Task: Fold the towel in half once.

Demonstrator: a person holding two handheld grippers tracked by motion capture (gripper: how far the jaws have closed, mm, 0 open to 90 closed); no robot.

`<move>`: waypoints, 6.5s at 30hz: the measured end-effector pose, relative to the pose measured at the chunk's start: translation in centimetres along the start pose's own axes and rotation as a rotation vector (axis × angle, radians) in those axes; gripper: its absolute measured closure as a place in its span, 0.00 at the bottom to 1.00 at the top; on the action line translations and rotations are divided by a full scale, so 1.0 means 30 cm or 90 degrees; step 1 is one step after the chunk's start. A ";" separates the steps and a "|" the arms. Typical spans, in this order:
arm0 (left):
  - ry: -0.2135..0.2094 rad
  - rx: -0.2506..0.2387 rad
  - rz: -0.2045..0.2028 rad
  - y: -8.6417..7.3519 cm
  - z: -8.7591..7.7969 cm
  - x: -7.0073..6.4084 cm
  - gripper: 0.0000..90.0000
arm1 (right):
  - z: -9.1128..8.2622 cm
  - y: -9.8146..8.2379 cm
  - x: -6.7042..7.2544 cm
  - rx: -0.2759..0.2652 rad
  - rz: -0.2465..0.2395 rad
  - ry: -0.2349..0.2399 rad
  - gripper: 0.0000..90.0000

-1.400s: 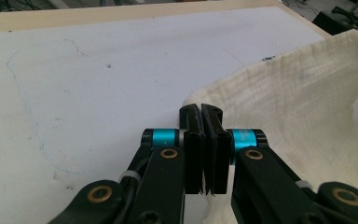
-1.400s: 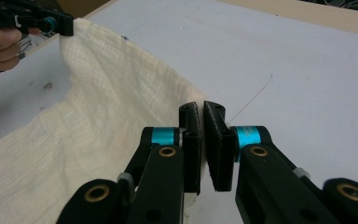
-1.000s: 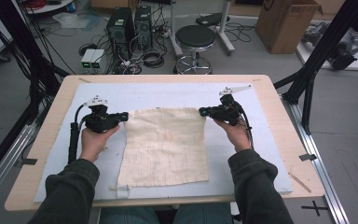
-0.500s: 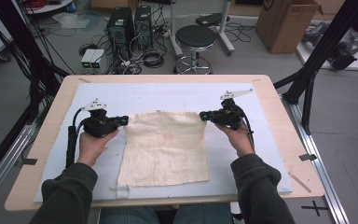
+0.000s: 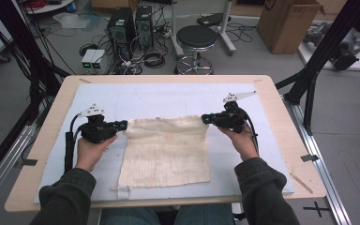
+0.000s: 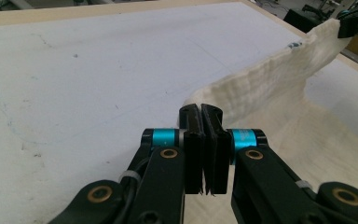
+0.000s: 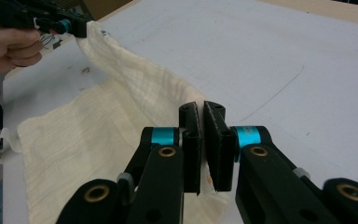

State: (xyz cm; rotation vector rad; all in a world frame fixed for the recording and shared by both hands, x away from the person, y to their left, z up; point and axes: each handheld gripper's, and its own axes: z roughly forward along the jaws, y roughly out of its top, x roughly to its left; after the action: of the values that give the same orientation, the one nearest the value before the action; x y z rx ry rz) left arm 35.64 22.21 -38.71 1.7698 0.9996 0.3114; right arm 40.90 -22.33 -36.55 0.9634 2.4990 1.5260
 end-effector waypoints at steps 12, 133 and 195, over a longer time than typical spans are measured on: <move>-0.013 0.001 0.013 0.001 -0.010 -0.024 0.97 | -0.009 -0.046 0.018 -0.002 0.001 0.009 0.95; -0.082 0.142 0.110 -0.319 -0.139 -0.195 0.81 | -0.014 -0.379 0.269 0.152 -0.087 0.076 0.83; -0.015 0.126 -0.004 -0.193 0.036 -0.041 0.95 | 0.080 -0.221 0.026 0.149 -0.011 -0.033 0.95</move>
State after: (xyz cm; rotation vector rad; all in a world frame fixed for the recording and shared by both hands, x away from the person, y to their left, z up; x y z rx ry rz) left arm 32.78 21.28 -43.92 1.9428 1.0486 0.1927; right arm 37.95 -22.11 -43.01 0.9917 2.6848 1.2062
